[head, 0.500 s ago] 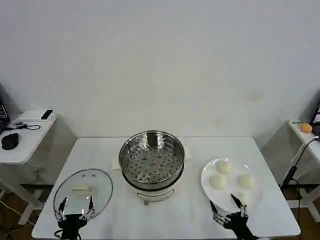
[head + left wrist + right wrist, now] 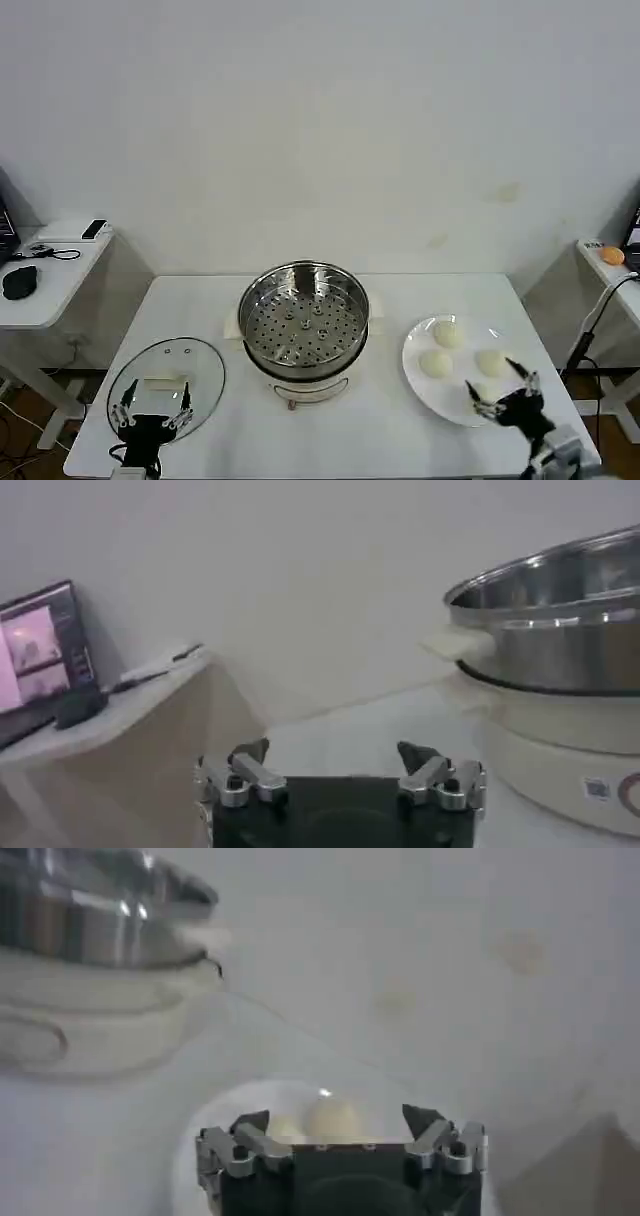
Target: Take steamed baozi put them in steamer then cover it.
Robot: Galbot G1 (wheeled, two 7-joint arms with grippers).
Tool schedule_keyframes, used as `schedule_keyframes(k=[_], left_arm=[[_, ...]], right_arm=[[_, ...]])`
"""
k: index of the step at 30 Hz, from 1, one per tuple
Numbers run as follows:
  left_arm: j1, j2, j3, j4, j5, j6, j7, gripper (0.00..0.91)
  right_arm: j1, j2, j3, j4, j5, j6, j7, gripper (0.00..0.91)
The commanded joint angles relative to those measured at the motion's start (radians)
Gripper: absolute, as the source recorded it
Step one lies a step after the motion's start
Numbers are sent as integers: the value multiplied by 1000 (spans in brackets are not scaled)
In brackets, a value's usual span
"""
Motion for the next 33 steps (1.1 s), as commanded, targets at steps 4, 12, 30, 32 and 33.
schedule_keyframes(k=[4,12,30,32,33], left_arm=[[-1,-1,-5,-14,47,11,22,907],[-5,-12,-16,-20,68,5,27,907],[-20,-42,-40,-37,101,3,29,907],[-21,-41,-44,-38,99,3,30,907],[-21,-41,-45,-37,99,3,29,907]], right_arm=[[320,-435,-139,-257,-193,41,-324,907],[914,-472,-730,-476,-191,158,-481,907],[1460,-204,-1364,-833,-210,272,-633,907],[1464,-180,-1369,-857,-213,267,-621,907],[1467,-162,-1372,-876,-216,263,-615,907]])
